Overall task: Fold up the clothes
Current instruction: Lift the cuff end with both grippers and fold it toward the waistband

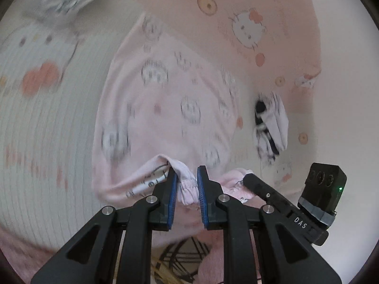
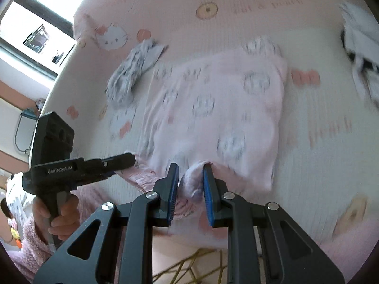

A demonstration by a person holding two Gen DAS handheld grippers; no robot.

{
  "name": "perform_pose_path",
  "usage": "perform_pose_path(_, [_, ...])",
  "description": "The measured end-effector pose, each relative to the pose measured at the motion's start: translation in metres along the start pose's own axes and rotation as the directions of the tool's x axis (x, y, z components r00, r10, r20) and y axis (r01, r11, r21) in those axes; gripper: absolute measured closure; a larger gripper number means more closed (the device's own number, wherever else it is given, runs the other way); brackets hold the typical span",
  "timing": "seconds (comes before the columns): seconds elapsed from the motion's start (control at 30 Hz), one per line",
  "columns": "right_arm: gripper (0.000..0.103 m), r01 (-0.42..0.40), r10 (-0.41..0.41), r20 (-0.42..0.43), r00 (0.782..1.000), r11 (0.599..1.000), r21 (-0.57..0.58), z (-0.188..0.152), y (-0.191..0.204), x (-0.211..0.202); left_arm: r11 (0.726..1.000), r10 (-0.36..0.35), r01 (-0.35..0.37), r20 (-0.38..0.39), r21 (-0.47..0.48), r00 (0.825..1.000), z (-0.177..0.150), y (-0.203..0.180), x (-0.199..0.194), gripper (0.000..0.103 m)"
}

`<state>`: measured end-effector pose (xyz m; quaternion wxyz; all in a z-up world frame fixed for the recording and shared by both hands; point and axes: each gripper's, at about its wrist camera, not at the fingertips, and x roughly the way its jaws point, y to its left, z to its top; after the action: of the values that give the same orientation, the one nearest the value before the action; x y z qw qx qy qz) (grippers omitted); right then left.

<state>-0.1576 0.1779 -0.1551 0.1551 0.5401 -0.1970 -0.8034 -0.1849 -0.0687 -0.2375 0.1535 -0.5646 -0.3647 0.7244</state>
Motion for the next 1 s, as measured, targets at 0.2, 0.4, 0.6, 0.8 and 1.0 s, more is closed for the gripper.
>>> perform_pose_path(0.2, [0.069,0.095,-0.095,0.016,0.995,0.995,0.010,0.041,-0.023,0.043,0.998,0.028,-0.030,0.033,0.054,0.999,0.046,0.015,0.021,0.060])
perform_pose_path(0.4, [0.050,0.197,-0.194,0.112,0.975,0.980,-0.017,0.042,-0.025,0.036,0.938,0.152,-0.203,0.193,0.280,0.969,0.036,0.000,-0.005,0.055])
perform_pose_path(0.6, [0.019,0.498,-0.428,0.265,0.864,0.802,-0.330,0.030,0.010,0.030,0.795,0.298,-0.348,0.181,0.497,0.937,0.013,-0.020,0.024,0.055])
perform_pose_path(0.8, [0.019,0.416,-0.380,0.170,0.909,0.824,-0.385,0.032,0.011,0.054,0.800,0.329,-0.361,0.152,0.480,0.932,0.018,-0.014,0.046,0.055])
perform_pose_path(1.0, [0.047,0.331,-0.311,0.114,0.944,0.874,-0.356,0.043,0.007,0.075,0.807,0.282,-0.341,0.193,0.482,0.940,0.021,-0.018,0.043,0.076])
